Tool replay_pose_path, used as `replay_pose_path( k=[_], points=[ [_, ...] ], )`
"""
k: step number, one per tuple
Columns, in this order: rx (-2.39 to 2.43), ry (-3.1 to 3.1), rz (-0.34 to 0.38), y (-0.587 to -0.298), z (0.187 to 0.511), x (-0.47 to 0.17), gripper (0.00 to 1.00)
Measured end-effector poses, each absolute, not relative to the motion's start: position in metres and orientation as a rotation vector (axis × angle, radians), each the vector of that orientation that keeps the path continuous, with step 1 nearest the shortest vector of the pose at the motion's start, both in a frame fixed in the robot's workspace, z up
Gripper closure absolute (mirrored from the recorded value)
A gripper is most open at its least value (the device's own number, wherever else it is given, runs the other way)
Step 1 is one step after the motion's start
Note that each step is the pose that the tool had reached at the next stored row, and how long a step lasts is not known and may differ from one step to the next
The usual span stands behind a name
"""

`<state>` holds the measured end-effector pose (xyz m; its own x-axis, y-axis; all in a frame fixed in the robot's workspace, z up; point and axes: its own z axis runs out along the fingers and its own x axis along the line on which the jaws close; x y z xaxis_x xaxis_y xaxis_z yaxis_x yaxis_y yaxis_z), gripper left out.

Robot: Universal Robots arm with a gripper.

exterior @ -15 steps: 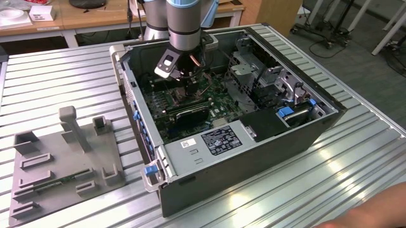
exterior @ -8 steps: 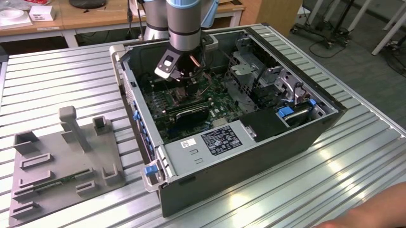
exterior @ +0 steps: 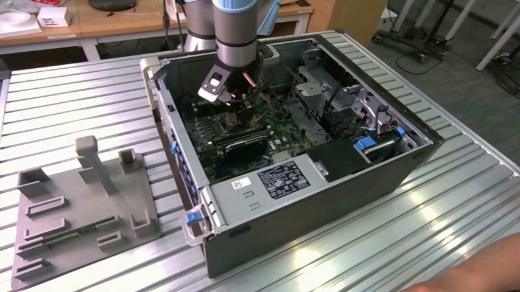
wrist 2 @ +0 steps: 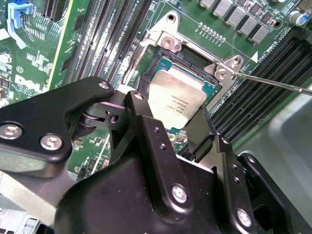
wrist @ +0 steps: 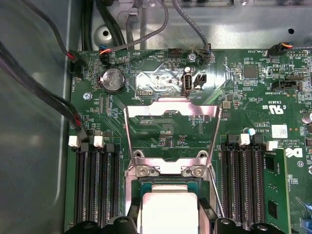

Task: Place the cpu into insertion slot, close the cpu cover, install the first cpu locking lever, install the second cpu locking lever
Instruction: 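Place the cpu into insertion slot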

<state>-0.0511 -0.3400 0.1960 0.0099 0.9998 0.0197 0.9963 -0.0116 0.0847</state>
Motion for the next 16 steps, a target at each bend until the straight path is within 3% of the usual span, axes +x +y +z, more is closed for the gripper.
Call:
replay_pose_path(
  k=[16],
  points=[
    [2.2,2.174,0.113,-0.34,0.1932,-0.052,0.46]
  ],
)
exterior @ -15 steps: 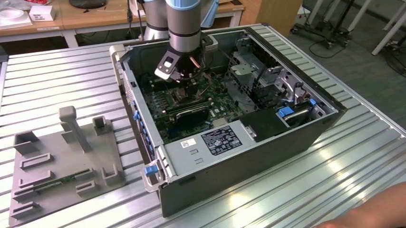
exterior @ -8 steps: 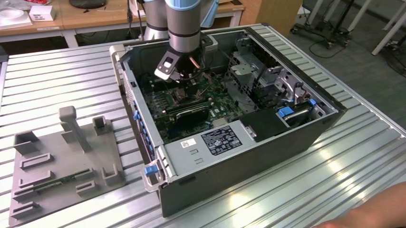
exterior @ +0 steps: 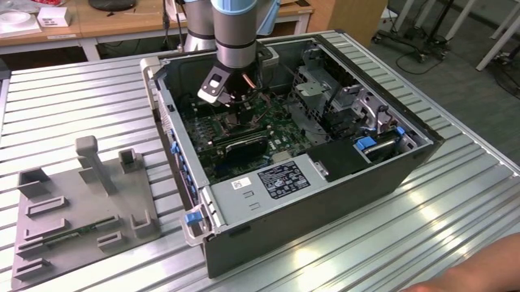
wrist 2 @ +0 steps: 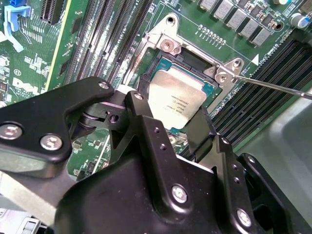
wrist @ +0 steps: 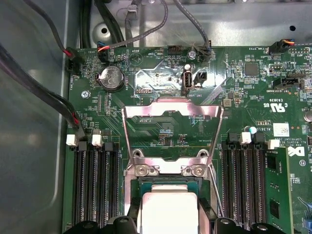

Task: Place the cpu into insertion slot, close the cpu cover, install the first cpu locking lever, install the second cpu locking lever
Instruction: 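Place the cpu into insertion slot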

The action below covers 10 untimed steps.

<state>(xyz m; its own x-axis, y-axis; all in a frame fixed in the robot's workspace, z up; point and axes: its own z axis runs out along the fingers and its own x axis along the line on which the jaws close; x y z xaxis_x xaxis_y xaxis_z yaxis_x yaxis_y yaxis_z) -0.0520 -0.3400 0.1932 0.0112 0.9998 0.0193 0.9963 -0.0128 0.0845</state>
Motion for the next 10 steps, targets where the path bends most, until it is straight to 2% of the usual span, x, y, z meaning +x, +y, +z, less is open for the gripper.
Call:
replay_pose_path(
  k=[10],
  points=[
    [2.2,2.174,0.113,-0.34,0.1916,-0.052,0.46]
  ],
)
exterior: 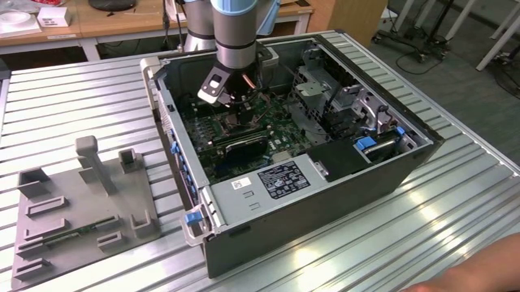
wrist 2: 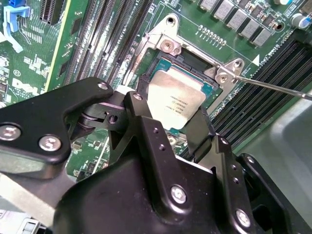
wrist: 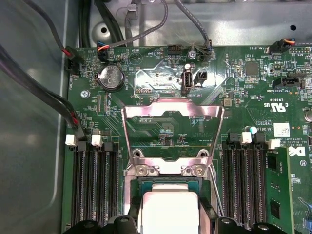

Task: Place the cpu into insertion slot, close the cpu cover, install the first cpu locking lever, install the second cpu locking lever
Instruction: 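Place the cpu into insertion slot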

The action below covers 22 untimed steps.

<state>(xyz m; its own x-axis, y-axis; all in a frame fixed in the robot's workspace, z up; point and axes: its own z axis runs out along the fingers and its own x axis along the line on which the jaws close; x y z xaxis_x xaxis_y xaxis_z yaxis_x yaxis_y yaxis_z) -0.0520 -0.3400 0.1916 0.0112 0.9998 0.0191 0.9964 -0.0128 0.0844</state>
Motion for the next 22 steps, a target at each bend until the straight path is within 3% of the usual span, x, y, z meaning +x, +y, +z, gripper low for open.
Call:
replay_pose_path(
  k=[22],
  points=[
    [2.2,2.174,0.113,-0.34,0.1893,-0.052,0.46]
  ],
)
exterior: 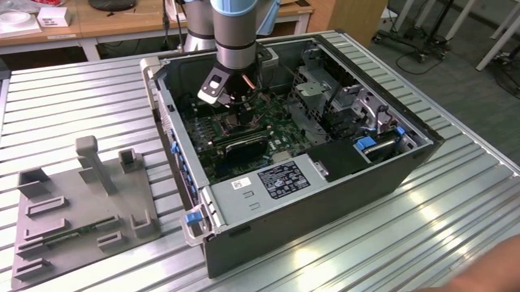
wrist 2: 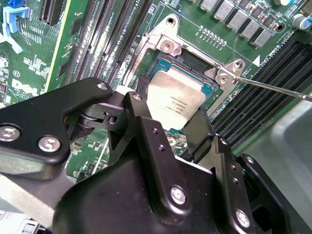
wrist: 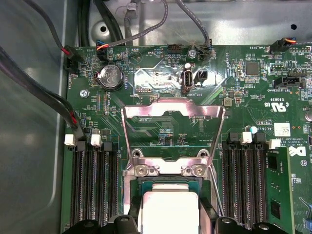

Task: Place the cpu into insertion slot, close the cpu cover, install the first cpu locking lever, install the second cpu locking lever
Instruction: 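Place the cpu into insertion slot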

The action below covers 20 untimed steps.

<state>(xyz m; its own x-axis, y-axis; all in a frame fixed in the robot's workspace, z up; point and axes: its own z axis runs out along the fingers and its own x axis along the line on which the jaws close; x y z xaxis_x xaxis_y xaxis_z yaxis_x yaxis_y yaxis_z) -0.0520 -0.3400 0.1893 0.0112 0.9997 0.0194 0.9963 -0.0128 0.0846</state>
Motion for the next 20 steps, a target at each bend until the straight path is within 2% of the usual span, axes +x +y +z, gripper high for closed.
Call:
replay_pose_path(
  k=[7,8,20],
  points=[
    [2.2,2.174,0.117,-0.3397,0.1885,-0.0517,0.45],
    [2.2,2.174,0.117,-0.3397,0.1886,-0.0518,0.4],
    [2.2,2.174,0.114,-0.3399,0.1949,-0.052,0.4]
  ],
)
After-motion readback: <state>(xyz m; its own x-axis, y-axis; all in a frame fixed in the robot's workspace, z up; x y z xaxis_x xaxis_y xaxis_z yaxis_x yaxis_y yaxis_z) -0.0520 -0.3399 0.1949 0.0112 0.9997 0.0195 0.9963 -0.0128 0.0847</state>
